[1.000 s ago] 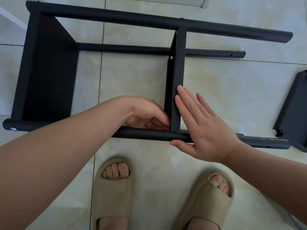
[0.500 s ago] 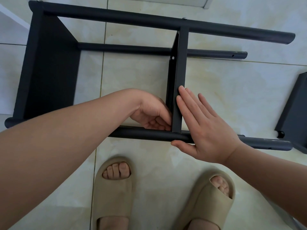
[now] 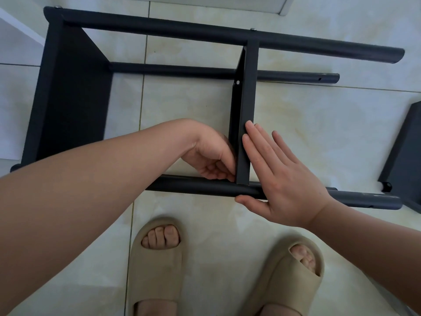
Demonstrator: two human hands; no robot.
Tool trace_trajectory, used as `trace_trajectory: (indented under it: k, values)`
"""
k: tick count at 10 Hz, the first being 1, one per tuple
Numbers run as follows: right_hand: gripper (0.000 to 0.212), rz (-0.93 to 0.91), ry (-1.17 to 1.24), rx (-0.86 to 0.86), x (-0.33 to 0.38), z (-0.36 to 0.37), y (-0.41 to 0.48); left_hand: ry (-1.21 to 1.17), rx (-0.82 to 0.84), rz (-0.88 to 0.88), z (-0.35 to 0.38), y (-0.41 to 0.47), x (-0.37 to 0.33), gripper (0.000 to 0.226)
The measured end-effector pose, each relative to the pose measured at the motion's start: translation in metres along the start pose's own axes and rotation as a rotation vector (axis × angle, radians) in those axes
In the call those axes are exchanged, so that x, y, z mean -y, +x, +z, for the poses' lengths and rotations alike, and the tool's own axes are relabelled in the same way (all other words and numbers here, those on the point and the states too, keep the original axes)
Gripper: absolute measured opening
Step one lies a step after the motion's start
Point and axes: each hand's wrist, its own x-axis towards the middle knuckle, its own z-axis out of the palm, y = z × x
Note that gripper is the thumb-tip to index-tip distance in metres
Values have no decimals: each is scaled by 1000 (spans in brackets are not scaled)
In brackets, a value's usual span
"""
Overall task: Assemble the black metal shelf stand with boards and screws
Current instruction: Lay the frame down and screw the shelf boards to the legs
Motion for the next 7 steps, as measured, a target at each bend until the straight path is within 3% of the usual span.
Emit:
trace_trajectory:
  k: [4,7]
  values:
    - [94,2,-1,1,0,0,0,-14,15,-16,0,1,1,12]
    - [94,-2,-9,-8,0,1,0,-154,70,49,0,-3,6,17]
